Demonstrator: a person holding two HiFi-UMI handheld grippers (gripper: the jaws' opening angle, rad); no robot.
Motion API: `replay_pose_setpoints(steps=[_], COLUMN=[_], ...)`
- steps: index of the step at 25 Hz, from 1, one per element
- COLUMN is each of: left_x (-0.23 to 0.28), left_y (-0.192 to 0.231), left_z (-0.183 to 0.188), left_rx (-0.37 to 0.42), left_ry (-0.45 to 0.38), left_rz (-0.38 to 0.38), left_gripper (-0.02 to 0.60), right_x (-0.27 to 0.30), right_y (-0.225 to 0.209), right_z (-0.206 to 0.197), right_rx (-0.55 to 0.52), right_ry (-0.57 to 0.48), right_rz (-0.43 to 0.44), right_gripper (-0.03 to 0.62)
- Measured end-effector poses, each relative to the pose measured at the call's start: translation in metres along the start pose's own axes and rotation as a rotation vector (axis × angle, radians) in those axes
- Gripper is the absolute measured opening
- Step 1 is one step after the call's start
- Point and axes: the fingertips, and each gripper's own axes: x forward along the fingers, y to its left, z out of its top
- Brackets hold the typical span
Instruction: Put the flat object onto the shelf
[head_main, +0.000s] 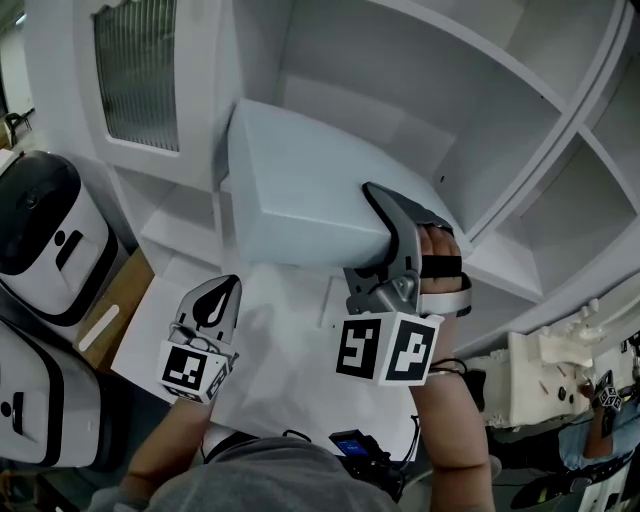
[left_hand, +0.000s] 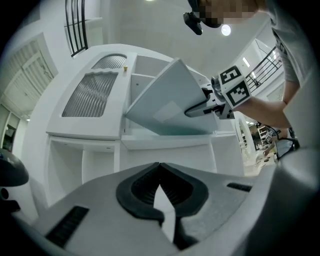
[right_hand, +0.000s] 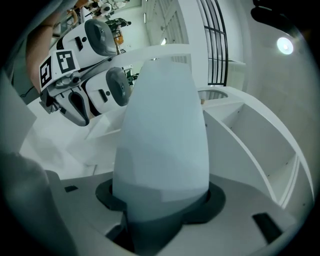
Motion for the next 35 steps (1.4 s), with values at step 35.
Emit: replay_pose_setpoints(steps=[35], left_x=[0.013], left_y=[0.015], left_z=[0.031], left_rx=[0.056], left_ry=[-0.02], left_rz=[0.021], left_gripper=[0.008], right_x=[0.076], right_y=[0.037], right_z=[-0.028], right_rx=[-0.226], right_ry=[0.19], right_rz=[0.093], right_gripper=[0.279])
